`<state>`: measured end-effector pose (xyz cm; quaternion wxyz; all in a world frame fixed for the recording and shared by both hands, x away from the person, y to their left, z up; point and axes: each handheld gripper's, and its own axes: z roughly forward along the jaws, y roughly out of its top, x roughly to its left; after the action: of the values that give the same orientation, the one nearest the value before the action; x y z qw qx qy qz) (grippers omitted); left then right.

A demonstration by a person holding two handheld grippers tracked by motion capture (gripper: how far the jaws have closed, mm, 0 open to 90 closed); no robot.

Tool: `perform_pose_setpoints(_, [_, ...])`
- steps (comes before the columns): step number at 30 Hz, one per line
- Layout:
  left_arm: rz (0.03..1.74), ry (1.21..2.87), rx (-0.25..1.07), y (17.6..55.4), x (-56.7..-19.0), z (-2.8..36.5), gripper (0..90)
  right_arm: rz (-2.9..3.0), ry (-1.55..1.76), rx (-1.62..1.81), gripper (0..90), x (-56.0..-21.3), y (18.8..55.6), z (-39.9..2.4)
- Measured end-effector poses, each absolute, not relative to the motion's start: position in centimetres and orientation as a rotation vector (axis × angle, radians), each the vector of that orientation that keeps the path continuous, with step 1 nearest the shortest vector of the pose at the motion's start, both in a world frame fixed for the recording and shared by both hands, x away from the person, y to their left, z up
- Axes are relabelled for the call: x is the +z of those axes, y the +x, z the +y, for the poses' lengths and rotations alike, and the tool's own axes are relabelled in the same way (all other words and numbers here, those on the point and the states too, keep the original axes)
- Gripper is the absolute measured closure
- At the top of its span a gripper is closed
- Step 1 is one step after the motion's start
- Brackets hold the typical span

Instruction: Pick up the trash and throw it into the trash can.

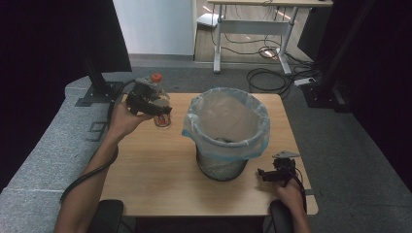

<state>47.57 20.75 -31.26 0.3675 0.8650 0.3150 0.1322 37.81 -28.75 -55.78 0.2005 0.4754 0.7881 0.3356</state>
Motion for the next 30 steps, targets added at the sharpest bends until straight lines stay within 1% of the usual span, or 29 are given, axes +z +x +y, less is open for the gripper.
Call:
perform_pose_setpoints(9, [0.782,2.21,0.333,46.7,-28.5,20.2,27.8,2.207,1.326,0.939,0.0,-55.8,37.8,-28.7])
perform_pose_setpoints(30, [0.709,2.182,0.316,45.4,-22.1,17.3,27.9,2.217,1.314,0.942,0.0,-55.8,37.6,-28.5])
